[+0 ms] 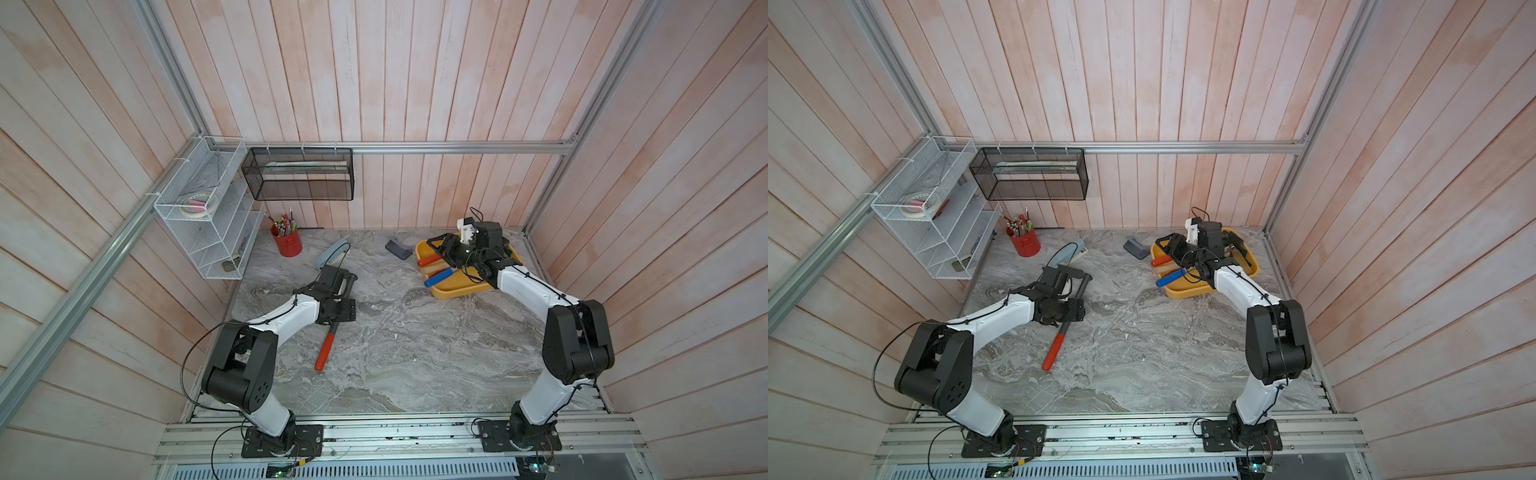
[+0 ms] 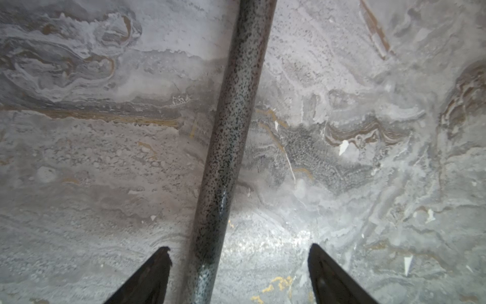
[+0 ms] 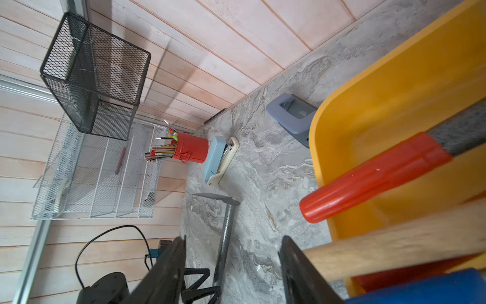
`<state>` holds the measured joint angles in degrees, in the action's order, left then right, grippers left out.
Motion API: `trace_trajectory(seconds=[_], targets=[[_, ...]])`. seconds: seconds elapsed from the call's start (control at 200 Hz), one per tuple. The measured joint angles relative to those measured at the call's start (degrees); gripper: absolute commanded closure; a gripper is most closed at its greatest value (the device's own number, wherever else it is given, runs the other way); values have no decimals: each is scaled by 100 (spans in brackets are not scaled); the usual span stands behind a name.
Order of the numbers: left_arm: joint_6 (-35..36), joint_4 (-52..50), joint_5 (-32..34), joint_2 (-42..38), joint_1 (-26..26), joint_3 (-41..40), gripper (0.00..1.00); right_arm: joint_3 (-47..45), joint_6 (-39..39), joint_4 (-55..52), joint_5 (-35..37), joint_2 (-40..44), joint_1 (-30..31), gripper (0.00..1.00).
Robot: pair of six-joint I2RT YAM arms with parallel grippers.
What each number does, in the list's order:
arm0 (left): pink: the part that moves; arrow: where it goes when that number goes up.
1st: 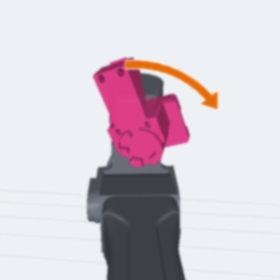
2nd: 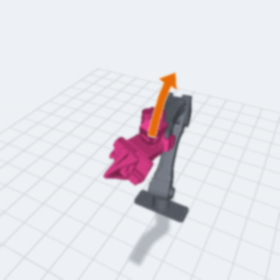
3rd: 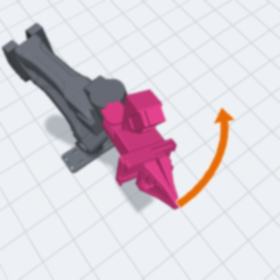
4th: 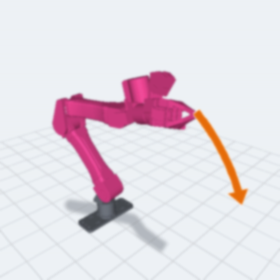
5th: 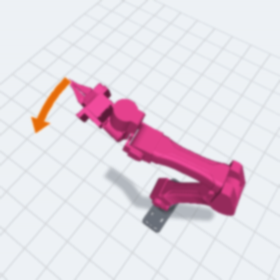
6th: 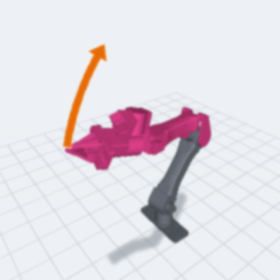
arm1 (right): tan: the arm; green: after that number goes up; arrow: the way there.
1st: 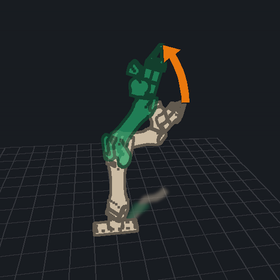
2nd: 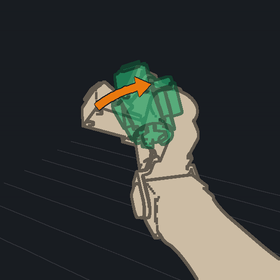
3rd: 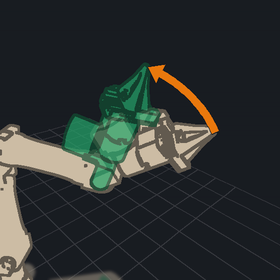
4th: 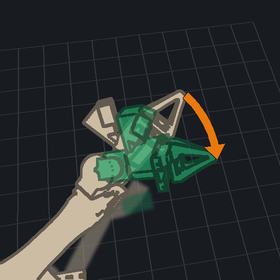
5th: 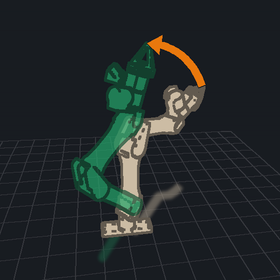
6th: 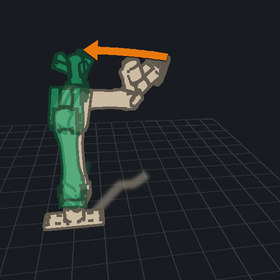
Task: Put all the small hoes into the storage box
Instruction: Pick up the hoe from the center of the board.
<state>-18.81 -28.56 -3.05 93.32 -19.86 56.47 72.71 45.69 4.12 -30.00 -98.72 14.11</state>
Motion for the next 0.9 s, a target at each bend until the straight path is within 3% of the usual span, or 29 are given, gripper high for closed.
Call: trace_trajectory(seconds=[0.345, 0.9], targets=[[120, 85, -127, 254, 0, 155, 21, -533, -1139, -417, 879, 763, 0, 40], [125, 356, -44, 667, 0, 173, 28, -1084, -1128, -258, 872, 894, 151, 41]])
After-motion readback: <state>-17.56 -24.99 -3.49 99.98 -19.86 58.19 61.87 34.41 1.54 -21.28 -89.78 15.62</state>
